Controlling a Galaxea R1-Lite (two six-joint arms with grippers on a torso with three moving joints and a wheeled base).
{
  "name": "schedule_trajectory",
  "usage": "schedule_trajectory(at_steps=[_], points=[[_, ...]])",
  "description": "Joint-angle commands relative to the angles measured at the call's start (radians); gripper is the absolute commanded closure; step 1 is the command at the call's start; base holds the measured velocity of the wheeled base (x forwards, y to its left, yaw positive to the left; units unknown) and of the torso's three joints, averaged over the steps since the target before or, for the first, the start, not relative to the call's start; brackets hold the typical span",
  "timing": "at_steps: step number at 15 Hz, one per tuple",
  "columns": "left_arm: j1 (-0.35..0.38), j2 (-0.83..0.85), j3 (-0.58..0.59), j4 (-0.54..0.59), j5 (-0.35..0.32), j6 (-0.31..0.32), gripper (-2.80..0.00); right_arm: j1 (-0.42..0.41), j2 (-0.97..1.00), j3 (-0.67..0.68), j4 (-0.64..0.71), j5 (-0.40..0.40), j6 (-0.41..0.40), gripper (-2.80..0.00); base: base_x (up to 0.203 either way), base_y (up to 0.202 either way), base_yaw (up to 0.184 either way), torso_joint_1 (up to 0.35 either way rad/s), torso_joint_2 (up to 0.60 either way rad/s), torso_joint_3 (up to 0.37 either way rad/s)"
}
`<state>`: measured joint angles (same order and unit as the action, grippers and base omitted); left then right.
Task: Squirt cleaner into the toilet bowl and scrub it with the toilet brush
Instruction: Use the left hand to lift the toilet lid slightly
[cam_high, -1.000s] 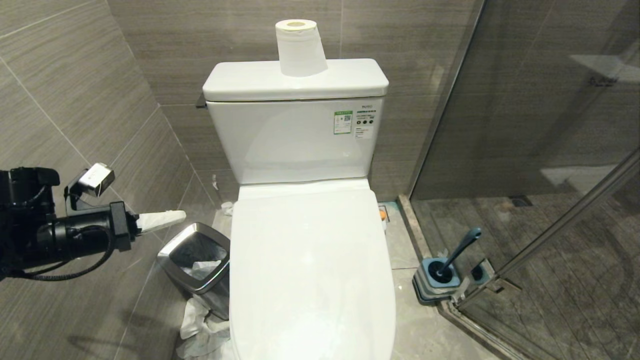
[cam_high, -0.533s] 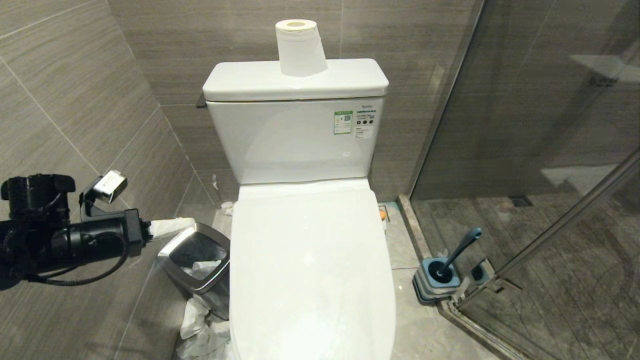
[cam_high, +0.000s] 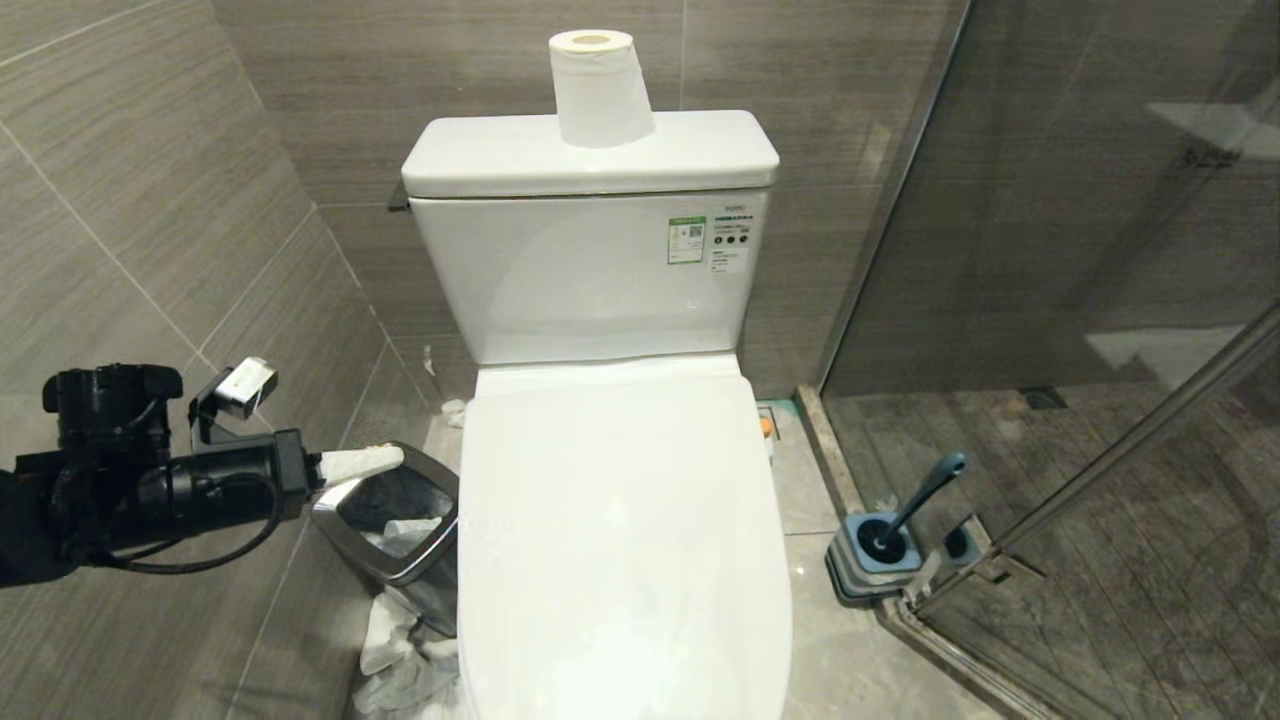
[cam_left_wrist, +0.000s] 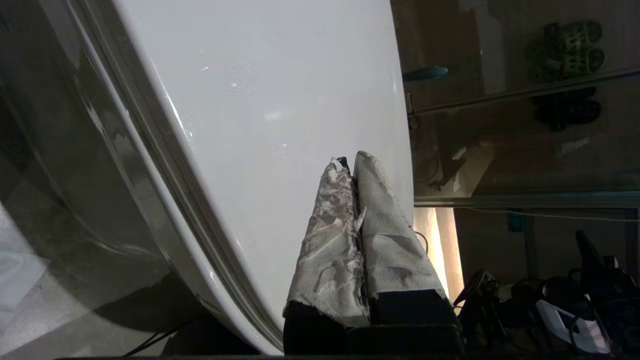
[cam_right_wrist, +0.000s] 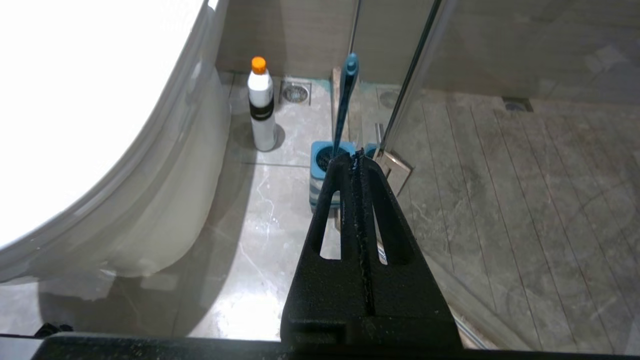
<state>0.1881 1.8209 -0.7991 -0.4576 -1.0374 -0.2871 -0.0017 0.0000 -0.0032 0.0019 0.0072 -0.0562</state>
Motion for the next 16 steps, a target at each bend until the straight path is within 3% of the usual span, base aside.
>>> schedule_trajectory(at_steps=[1,11,16], points=[[0.004,-0.002,-0.002,-0.003,-0.006,-0.004,0.00,0.000,0.002,0.000,0.000,0.000,-0.001,0.00,0.000,0.000,0.000,-0.002,0.01,-0.139],[0.019,-0.020,0.036,-0.003,-0.010,-0.007,0.00,0.000,0.002,0.000,0.000,0.000,-0.001,0.00,0.000,0.000,0.000,0.002,0.00,-0.192],[0.025,-0.069,0.163,-0.007,-0.020,-0.001,0.00,0.000,0.001,0.000,0.000,0.000,-0.001,0.00,0.000,0.000,0.000,0.001,0.00,-0.082]])
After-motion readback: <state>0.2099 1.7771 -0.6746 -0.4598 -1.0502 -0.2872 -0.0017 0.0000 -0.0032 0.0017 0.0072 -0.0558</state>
